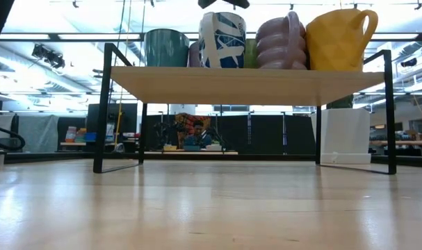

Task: Place coffee mugs
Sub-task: Put the white-blue patterned mug on the shelf, then put the blue mug on the shelf

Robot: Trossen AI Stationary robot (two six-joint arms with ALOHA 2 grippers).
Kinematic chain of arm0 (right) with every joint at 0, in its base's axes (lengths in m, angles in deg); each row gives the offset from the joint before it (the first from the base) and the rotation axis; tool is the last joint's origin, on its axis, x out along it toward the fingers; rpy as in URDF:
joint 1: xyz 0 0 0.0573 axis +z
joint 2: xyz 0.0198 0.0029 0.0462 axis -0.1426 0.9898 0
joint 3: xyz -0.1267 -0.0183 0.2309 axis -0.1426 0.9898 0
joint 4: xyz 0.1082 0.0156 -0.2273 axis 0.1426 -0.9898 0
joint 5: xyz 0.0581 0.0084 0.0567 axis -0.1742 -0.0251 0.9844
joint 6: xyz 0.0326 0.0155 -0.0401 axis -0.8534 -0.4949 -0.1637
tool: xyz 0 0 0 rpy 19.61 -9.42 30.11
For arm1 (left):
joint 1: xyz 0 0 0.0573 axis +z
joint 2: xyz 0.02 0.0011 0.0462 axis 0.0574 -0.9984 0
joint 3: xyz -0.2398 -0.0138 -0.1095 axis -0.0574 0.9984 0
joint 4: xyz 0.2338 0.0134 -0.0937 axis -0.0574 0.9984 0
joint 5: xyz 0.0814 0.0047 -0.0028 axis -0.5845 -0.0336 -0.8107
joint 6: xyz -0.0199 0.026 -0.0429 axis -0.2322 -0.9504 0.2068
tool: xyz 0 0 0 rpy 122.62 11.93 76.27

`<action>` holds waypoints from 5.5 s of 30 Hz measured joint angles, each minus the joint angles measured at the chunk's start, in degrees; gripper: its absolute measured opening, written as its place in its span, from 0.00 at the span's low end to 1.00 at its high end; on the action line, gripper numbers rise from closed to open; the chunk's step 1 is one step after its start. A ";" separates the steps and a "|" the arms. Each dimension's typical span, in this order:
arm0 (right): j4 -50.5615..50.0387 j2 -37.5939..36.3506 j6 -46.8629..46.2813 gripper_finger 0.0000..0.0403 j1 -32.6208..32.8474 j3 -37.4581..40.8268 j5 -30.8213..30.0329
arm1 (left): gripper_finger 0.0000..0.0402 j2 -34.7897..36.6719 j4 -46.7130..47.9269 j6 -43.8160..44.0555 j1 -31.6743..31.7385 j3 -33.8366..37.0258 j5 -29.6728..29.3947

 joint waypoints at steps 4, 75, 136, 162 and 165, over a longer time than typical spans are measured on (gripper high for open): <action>2.00 -0.13 2.33 0.48 1.31 -0.15 -0.04 | 0.31 0.00 0.04 -7.09 -3.05 0.00 -5.59; -1.28 2.67 -5.61 0.48 2.15 -2.24 -3.09 | 0.31 16.62 -21.38 -1.76 -16.40 34.12 -20.17; -55.95 39.52 -80.80 0.44 10.78 -24.33 31.49 | 0.29 21.77 -28.45 -17.21 -23.64 48.13 -21.64; -53.72 42.53 -69.92 0.07 9.08 -22.51 34.79 | 0.29 22.90 -25.37 -4.16 -17.52 41.07 -12.51; -53.90 42.53 -65.34 0.07 8.92 -22.51 35.18 | 0.29 24.58 -26.55 -4.04 -14.92 40.92 -8.43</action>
